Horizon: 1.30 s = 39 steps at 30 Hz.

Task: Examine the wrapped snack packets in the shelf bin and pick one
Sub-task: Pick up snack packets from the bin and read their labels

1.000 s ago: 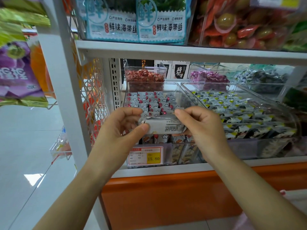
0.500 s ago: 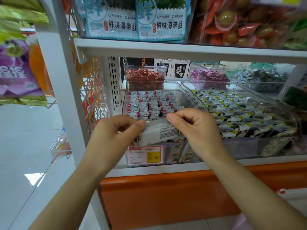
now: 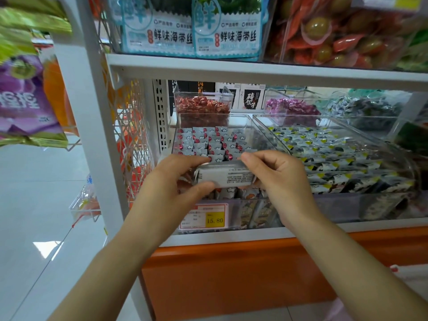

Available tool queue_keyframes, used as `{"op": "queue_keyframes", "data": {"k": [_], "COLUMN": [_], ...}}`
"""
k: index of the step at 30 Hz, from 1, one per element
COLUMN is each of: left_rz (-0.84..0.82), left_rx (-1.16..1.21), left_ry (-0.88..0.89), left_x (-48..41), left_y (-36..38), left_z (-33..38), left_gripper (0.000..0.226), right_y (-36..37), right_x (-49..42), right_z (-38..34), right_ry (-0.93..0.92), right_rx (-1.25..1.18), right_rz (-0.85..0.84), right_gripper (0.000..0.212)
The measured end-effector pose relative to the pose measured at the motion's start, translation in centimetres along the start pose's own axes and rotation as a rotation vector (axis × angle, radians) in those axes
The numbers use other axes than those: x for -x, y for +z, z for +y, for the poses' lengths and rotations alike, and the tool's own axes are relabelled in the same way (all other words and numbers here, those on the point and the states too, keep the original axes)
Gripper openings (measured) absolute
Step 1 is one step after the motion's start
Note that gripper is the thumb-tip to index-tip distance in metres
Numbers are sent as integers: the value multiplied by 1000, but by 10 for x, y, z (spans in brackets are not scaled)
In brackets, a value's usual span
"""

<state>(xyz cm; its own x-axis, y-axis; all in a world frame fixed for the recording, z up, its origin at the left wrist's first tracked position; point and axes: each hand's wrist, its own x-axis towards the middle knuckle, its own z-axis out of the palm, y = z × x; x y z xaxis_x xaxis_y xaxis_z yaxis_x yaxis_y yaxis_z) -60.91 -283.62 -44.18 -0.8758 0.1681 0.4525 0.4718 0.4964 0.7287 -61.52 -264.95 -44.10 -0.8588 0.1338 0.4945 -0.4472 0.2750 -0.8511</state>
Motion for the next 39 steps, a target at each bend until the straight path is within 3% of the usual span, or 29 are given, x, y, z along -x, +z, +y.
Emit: {"op": "queue_keyframes", "data": {"k": [1, 3, 6, 9, 13, 19, 26, 29, 33, 39], "left_rz": [26, 79, 117, 144, 135, -53, 5, 19, 42, 56], "left_rx": [7, 25, 16, -103, -518, -791, -559, -515, -577, -694], "left_ry": [0, -10, -17, 18, 135, 142, 109, 99, 135, 232], "left_x": [-2, -4, -7, -9, -12, -14, -17, -15, -11, -7], "left_y": [0, -1, -1, 3, 10, 22, 25, 20, 17, 16], "left_z": [0, -2, -3, -4, -12, -20, -23, -23, -19, -16], "left_gripper": [42, 42, 56, 58, 55, 46, 12, 6, 5, 7], "right_y": [0, -1, 0, 1, -3, -5, 1, 7, 17, 29], "right_x": [-1, -2, -5, -8, -15, -20, -27, -30, -34, -42], "right_z": [0, 1, 2, 2, 8, 12, 10, 6, 2, -4], "right_ry": [42, 97, 19, 14, 70, 101, 37, 19, -82, -189], "right_rx": [-98, -271, -187, -174, -139, -58, 81, 172, 290, 500], "right_rz": [-47, -156, -211, -137, 27, 65, 41, -22, -121, -193], "right_gripper": [9, 24, 41, 32, 20, 25, 22, 35, 27, 49]}}
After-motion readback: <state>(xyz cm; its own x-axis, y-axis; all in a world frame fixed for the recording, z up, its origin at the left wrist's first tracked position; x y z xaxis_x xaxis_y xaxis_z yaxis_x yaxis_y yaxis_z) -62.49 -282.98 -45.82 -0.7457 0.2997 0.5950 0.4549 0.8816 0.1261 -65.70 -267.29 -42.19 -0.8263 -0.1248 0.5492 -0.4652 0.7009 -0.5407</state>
